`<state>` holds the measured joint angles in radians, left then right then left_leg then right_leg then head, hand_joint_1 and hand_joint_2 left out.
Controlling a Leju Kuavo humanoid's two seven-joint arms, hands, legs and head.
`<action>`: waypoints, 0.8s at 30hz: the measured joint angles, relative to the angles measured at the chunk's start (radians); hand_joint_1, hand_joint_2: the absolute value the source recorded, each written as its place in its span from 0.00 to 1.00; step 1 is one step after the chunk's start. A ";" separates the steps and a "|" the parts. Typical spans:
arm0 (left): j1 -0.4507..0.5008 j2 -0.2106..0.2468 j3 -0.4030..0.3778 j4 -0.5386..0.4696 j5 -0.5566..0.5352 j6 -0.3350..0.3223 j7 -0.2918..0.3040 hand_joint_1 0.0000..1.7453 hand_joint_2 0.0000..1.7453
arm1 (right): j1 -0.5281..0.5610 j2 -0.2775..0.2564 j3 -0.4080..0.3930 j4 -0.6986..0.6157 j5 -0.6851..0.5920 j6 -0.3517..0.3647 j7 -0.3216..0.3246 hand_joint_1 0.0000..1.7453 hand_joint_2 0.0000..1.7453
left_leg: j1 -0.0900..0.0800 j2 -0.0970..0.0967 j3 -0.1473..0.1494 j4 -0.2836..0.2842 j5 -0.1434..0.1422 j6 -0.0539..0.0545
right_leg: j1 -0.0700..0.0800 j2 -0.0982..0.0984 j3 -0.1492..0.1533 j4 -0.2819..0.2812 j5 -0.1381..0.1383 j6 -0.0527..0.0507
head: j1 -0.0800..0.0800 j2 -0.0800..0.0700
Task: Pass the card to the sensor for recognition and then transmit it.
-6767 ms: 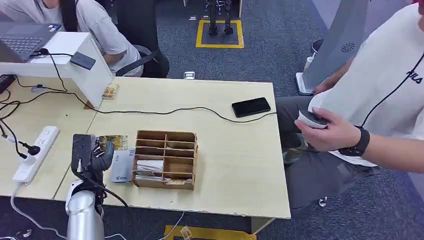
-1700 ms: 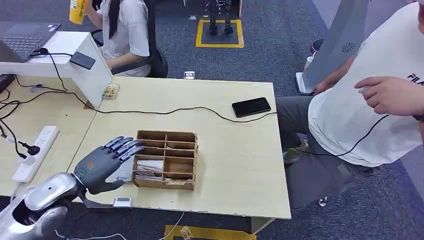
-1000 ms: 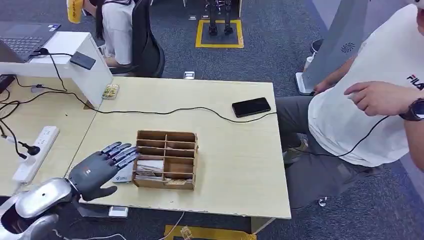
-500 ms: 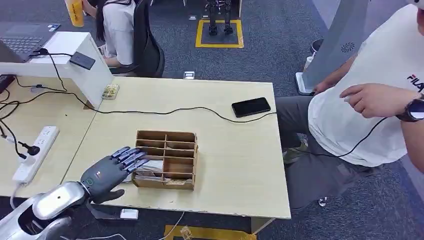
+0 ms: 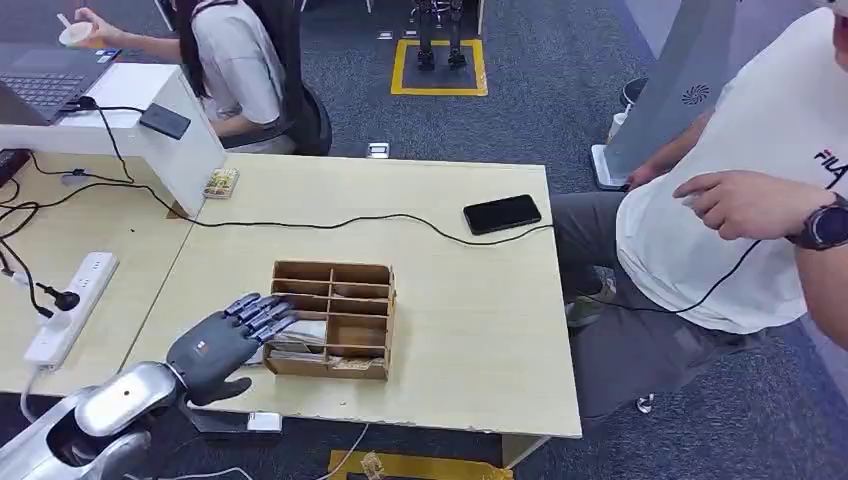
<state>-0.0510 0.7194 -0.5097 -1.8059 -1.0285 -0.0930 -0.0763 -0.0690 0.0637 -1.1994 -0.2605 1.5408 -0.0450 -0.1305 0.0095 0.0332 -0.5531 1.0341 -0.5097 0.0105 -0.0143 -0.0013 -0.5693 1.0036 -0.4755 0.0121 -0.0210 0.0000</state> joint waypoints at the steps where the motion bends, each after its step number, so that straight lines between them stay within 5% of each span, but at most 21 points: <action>1: 0.001 -0.007 0.000 0.004 -0.024 0.010 0.008 0.00 1.00 | 0.000 0.000 0.000 0.000 0.000 0.000 0.001 0.00 1.00 | 0.000 0.000 0.000 0.000 0.000 0.000 | 0.000 0.000 0.000 0.000 0.000 0.000 | 0.000 0.000; 12: 0.009 -0.088 0.000 0.036 -0.024 0.009 0.012 0.00 1.00 | 0.000 0.000 0.000 0.000 0.000 0.000 -0.003 0.00 1.00 | 0.000 0.000 0.000 0.000 0.000 0.000 | 0.000 0.000 0.000 0.000 0.000 0.000 | 0.000 0.000; 24: 0.033 -0.082 0.013 0.055 0.021 -0.031 0.010 0.00 1.00 | 0.000 0.000 0.000 0.000 0.015 0.000 -0.002 0.00 1.00 | 0.000 0.000 0.000 0.000 0.000 0.000 | 0.000 0.000 0.000 0.000 0.000 0.000 | 0.000 0.000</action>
<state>-0.0181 0.6378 -0.4967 -1.7514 -1.0079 -0.1244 -0.0660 -0.0692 0.0637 -1.1994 -0.2605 1.5553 -0.0446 -0.1328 0.0096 0.0328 -0.5534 1.0340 -0.5097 0.0105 -0.0142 -0.0016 -0.5692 1.0036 -0.4756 0.0121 -0.0210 0.0000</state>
